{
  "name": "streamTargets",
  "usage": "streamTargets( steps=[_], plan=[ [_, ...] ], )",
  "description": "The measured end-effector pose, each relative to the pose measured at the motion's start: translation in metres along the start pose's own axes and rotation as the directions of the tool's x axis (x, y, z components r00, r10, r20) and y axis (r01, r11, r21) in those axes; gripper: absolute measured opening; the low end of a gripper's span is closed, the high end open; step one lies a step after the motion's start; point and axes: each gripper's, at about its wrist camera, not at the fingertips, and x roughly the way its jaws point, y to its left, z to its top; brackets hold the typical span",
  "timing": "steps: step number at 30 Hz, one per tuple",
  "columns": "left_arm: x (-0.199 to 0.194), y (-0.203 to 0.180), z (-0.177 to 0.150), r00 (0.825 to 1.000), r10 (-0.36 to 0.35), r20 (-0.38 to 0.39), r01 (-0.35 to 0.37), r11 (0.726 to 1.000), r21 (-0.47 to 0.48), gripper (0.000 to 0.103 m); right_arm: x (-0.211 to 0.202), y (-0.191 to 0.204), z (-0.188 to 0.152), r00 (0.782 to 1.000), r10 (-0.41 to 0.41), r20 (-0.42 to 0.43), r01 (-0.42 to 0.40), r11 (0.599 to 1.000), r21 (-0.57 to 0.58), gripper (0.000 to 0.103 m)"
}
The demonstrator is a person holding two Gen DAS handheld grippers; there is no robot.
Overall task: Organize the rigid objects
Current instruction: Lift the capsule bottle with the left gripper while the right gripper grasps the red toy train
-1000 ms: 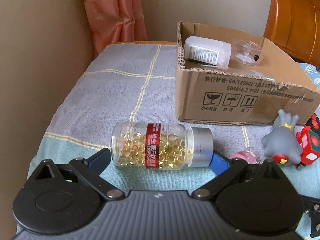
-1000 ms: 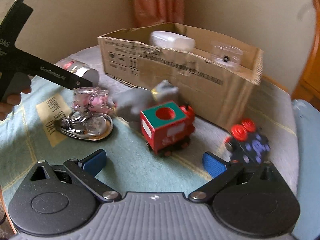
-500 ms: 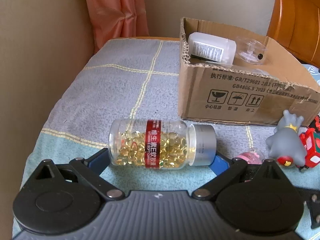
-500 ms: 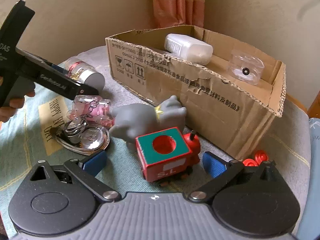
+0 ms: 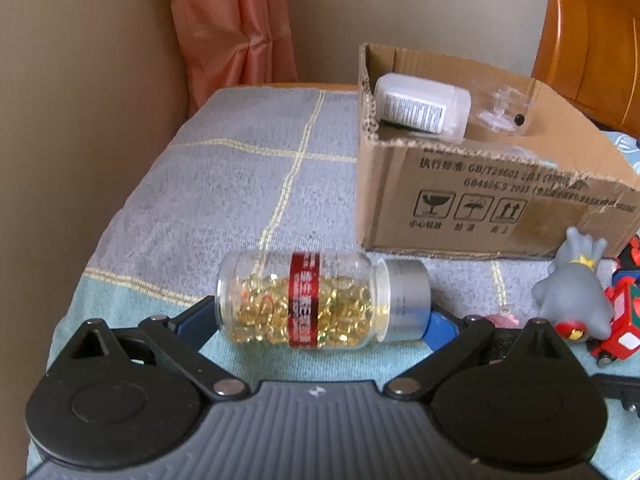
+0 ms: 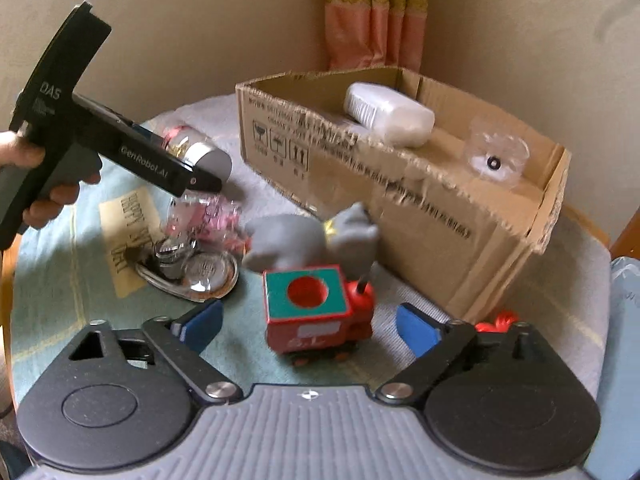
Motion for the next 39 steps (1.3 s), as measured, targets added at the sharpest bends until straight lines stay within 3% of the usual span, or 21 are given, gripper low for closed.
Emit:
streamTargets(
  steps=[5,10,21,39],
  plan=[
    [-0.003,0.000,0.004,1.000,-0.002,0.024,0.001,1.000,0.011,0.098,0.000,0.004,0.002,1.000,-0.017,-0.012,0.017,0.999,-0.035,0.071],
    [-0.005,-0.001,0.005,0.999,-0.011,0.032,0.010,1.000,0.021,0.093,0.001,0.007,0.004,0.998,-0.056,-0.037,0.054,0.998,-0.045,0.060],
    [-0.007,0.005,0.007,0.999,-0.036,0.013,0.035,0.998,0.053,0.093,-0.006,0.010,0.006,0.997,-0.054,-0.047,0.053,0.998,-0.040,0.060],
    [-0.046,0.004,0.016,0.993,-0.119,-0.015,0.120,0.969,0.216,0.093,-0.026,0.009,0.012,0.997,-0.034,-0.071,0.034,0.999,-0.015,0.056]
  ],
)
